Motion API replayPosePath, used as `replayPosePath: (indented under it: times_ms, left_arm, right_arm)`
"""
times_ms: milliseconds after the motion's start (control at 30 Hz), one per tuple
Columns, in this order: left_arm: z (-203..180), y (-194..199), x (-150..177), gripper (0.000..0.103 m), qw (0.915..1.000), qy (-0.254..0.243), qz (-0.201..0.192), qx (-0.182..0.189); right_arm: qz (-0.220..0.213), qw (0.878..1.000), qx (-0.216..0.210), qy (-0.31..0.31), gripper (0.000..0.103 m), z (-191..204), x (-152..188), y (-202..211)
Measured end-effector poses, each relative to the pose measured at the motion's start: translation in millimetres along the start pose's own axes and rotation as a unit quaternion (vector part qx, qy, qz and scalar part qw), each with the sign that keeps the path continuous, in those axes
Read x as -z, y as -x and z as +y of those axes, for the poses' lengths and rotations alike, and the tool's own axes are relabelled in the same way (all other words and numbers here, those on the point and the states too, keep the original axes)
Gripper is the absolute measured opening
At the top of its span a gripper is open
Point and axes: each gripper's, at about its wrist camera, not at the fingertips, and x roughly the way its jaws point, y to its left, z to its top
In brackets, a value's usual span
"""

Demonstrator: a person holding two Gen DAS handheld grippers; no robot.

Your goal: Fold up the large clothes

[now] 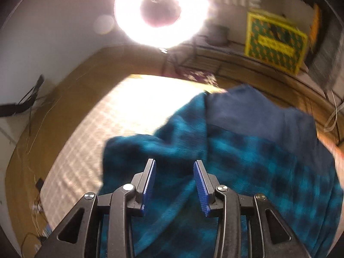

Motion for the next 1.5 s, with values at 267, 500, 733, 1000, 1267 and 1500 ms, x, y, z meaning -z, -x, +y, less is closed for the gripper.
replayPosePath:
  times_ms: [267,500,733,1000,1267,1500]
  left_arm:
    - [40.9,15.0,9.2,0.04,0.9959,0.089,-0.018,0.007]
    - [65.7,14.8,7.4,0.04,0.9884,0.139,-0.037,0.049]
    - [77.6,-27.2,2.2,0.04,0.9837,0.178,0.001,0.027]
    - [89.1,-64.8,6.6,0.04,0.9796,0.198,0.031,0.018]
    - [92.9,-83.4,10.0,0.04,0.9761,0.211,0.048,0.016]
    - [97.6,-91.3,11.8,0.028,0.9712,0.232,0.042,0.033]
  right_arm:
    - [-0.062,0.993,-0.096,-0.011,0.038,16.7,14.6,78.5]
    - [-0.13,0.983,-0.127,-0.007,0.044,6.1,47.8,195.4]
    - [-0.13,0.986,-0.1,0.035,0.047,26.4,51.8,209.8]
    - [-0.053,0.993,-0.104,0.034,0.047,67.2,26.6,89.5]
    - [0.027,0.998,-0.052,0.031,0.054,97.3,5.3,-29.5]
    - [0.048,0.998,0.011,0.04,0.065,111.3,-9.1,-86.9]
